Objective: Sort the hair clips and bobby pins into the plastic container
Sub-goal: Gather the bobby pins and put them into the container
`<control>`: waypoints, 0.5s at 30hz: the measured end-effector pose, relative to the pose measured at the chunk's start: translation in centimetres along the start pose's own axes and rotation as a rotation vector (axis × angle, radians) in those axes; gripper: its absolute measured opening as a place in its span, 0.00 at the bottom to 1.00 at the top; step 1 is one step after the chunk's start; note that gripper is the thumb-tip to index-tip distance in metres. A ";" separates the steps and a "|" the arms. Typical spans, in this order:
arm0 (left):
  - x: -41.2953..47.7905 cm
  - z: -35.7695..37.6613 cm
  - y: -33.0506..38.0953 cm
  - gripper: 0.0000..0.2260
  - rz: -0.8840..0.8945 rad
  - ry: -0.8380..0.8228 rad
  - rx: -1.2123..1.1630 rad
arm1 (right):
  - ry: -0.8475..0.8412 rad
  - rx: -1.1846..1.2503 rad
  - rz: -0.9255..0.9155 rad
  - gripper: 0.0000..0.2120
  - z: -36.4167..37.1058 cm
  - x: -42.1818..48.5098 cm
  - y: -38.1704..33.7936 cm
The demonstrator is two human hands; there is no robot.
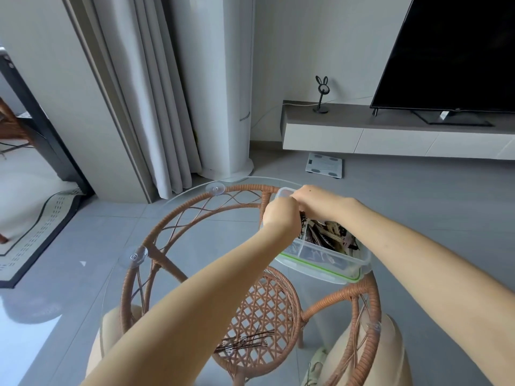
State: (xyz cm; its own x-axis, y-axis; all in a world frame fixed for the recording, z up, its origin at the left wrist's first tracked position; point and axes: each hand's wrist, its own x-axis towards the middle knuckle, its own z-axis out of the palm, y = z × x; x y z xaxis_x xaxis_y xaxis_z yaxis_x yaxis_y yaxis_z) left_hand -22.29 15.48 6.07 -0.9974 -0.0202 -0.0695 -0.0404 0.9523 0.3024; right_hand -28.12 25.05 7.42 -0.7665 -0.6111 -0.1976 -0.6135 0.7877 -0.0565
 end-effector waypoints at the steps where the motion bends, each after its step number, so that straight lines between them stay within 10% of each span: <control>1: -0.1 -0.1 -0.2 0.10 0.001 0.009 -0.023 | 0.042 0.020 0.023 0.23 0.0 -0.5 0.1; 7: -4.1 -2.0 -4.1 0.10 0.033 0.126 -0.272 | 0.327 0.253 0.031 0.10 0.0 -7.1 -2.6; 15: -16.9 0.1 -11.9 0.17 0.103 -0.182 -0.009 | -0.194 0.297 -0.033 0.27 7.5 -17.3 -7.6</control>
State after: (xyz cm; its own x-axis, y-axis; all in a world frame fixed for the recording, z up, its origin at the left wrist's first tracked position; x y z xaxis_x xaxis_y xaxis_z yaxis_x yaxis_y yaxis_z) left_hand -4.91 4.55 3.53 -0.9689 0.1330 -0.2085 0.0596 0.9437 0.3253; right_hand -8.77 30.22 3.97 -0.6790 -0.6332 -0.3716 -0.5335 0.7732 -0.3427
